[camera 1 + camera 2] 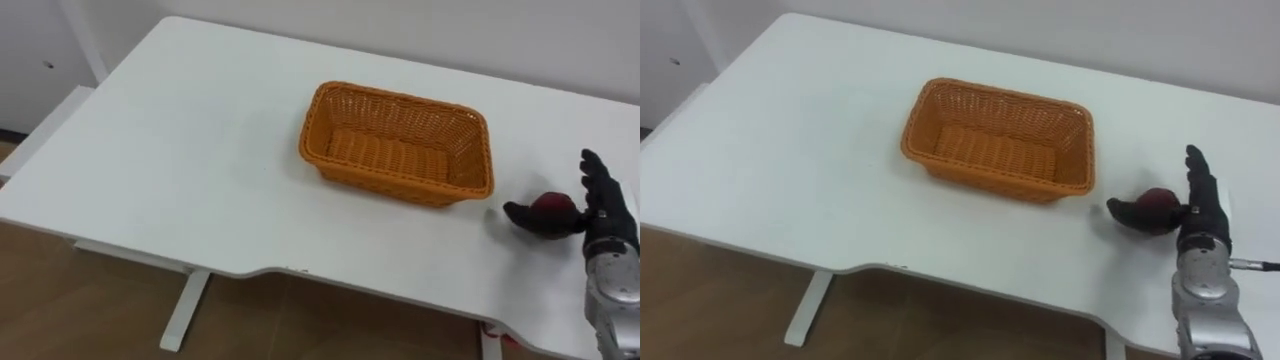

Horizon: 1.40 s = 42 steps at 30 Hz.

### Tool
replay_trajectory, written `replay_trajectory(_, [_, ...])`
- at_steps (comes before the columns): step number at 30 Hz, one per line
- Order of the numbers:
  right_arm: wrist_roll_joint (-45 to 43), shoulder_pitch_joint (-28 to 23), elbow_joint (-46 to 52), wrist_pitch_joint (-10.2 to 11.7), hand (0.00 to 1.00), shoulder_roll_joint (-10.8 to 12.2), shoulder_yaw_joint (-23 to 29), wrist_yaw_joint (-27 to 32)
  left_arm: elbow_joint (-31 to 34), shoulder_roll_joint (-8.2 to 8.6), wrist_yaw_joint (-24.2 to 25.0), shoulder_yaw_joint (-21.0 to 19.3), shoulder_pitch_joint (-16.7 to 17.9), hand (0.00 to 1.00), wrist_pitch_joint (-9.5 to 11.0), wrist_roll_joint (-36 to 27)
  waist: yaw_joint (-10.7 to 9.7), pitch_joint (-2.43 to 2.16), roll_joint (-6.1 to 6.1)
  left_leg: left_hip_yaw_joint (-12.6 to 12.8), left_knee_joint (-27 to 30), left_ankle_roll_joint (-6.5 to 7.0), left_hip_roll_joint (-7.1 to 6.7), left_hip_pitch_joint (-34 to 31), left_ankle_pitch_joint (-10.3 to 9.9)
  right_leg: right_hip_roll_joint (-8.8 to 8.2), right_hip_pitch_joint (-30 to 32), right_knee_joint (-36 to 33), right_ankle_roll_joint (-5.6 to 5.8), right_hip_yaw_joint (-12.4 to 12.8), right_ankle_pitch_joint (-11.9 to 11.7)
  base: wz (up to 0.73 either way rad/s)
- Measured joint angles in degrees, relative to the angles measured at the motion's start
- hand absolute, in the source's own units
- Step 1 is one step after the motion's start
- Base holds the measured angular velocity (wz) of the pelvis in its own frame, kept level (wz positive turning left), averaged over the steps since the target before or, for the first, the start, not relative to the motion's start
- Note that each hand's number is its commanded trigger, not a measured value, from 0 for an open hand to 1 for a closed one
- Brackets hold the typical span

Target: Pick and place apple

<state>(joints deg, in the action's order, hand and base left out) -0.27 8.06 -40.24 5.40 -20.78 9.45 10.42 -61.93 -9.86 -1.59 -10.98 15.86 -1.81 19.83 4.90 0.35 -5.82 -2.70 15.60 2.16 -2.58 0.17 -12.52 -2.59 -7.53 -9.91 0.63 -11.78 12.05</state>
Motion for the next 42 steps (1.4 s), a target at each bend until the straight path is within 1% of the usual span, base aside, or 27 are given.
replay_trajectory(4, [-3.2,0.0,-1.1,0.0,1.0,-0.2,0.0,-0.5,0.1,-0.04,0.0,-0.2,0.1,0.0,-0.3,0.1,0.1,-0.17,0.34,-0.2,-0.2,0.01,-0.04,0.1,0.0,0.01,-0.1,0.1,0.0,-0.1,0.0,0.01])
replay_trajectory(5, [-4.1,0.0,-1.1,0.0,1.0,-0.5,0.0,-0.3,0.1,-0.05,0.0,-0.2,0.1,0.0,-0.4,0.1,0.1,-0.23,0.45,-0.4,-0.3,0.01,-0.06,0.1,0.0,0.01,-0.2,0.1,0.01,-0.2,0.0,0.04])
replay_trajectory(9, [-5.8,0.0,-1.7,-0.1,1.0,-2.0,-0.3,-0.6,0.8,-0.1,0.0,-0.2,0.0,0.0,-0.4,0.1,0.1,-0.18,0.52,-0.7,-0.3,0.01,-0.07,0.2,0.0,0.01,-0.4,0.2,0.01,-0.6,0.0,0.04])
replay_trajectory(17, [-6.0,0.0,-1.7,-0.4,1.0,-2.0,-0.3,-0.6,1.8,-0.24,-0.1,-0.2,0.0,0.0,-0.5,0.1,0.1,-0.21,0.46,-0.7,-0.7,0.0,-0.1,0.1,0.0,-0.02,-0.3,0.2,0.01,-0.9,0.0,0.0])
replay_trajectory(22, [-5.6,-0.2,-1.7,-0.8,1.0,-2.0,-1.5,0.2,1.8,-0.26,-0.9,0.0,-0.1,0.0,-0.8,0.1,-0.1,-0.23,0.51,-0.7,-0.5,0.01,-0.09,0.3,0.0,-0.05,-0.5,0.3,0.01,-0.8,0.0,0.0])
replay_trajectory(25, [-6.3,-0.3,-2.0,-0.9,1.0,-2.0,-2.1,0.7,1.7,-0.29,-1.7,0.0,-0.2,0.0,-0.8,0.1,0.0,-0.27,0.82,-0.7,-0.2,0.01,-0.09,0.4,0.0,-0.06,-0.7,0.3,0.02,-0.9,0.0,0.0])
replay_trajectory(28, [-6.8,-0.6,-2.0,-0.9,1.0,-2.0,-2.7,1.0,1.7,-0.29,-1.7,0.0,-0.2,0.0,-0.8,0.1,0.1,-0.45,1.3,-0.7,-0.1,0.01,-0.09,0.4,0.0,-0.06,-0.7,0.2,0.01,-0.9,0.0,0.0])
replay_trajectory(30, [-6.8,-0.9,-2.2,-0.4,1.0,-2.0,-2.7,1.3,1.7,-0.29,-1.7,0.0,-0.2,0.0,-0.8,0.0,0.2,-0.56,1.62,-0.7,-0.1,0.01,-0.09,0.5,0.0,-0.06,-0.8,0.2,0.01,-1.0,0.0,0.0])
replay_trajectory(34, [-6.9,-1.4,-2.2,0.1,1.0,-1.9,-2.6,1.9,1.7,-0.34,-1.8,-0.1,-0.5,0.0,-0.7,-0.2,0.1,-0.64,1.47,-0.8,-0.4,0.0,-0.09,0.7,0.0,-0.05,-1.0,0.2,0.01,-1.0,0.0,0.0])
replay_trajectory(35, [-6.5,-1.5,-2.2,0.1,1.0,-1.7,-2.6,2.2,1.7,-0.34,-1.8,-0.1,-0.5,0.0,-0.7,-0.1,0.1,-0.52,1.33,-0.8,-0.6,0.0,-0.12,1.0,0.0,-0.05,-1.3,0.2,0.01,-1.0,0.0,0.0])
replay_trajectory(36, [-5.7,-1.7,-2.2,0.0,1.0,-1.4,-2.6,2.6,1.7,-0.35,-1.8,0.0,-0.4,0.0,-0.8,-0.2,0.1,-0.53,1.17,-0.8,-0.9,0.01,-0.13,1.5,0.0,-0.05,-1.6,0.3,0.02,-0.9,0.0,0.0])
replay_trajectory(37, [-5.0,-1.7,-2.2,0.0,1.0,-1.3,-2.6,2.8,1.7,-0.34,-1.8,0.0,-0.4,0.0,-0.8,-0.1,0.1,-0.62,1.06,-0.8,-0.9,0.01,-0.13,1.5,0.0,-0.05,-1.6,0.3,0.02,-0.9,0.0,0.0])
replay_trajectory(39, [-2.1,-1.7,-2.2,-0.2,1.0,-1.2,-2.6,3.2,1.7,-0.34,-1.9,0.2,-0.6,0.0,-0.7,-0.1,0.1,-0.48,0.67,-0.8,-1.0,0.01,-0.13,1.5,0.0,-0.06,-1.6,0.3,0.02,-0.9,0.0,0.0])
replay_trajectory(42, [-0.9,-1.9,-1.6,-0.6,1.0,-0.9,-2.6,4.5,1.7,-0.35,-1.9,0.4,-0.6,0.0,-0.8,-0.1,0.1,-0.25,0.42,-0.7,-0.9,0.02,-0.14,1.5,0.0,-0.08,-1.5,0.2,0.02,-0.7,0.0,0.0])
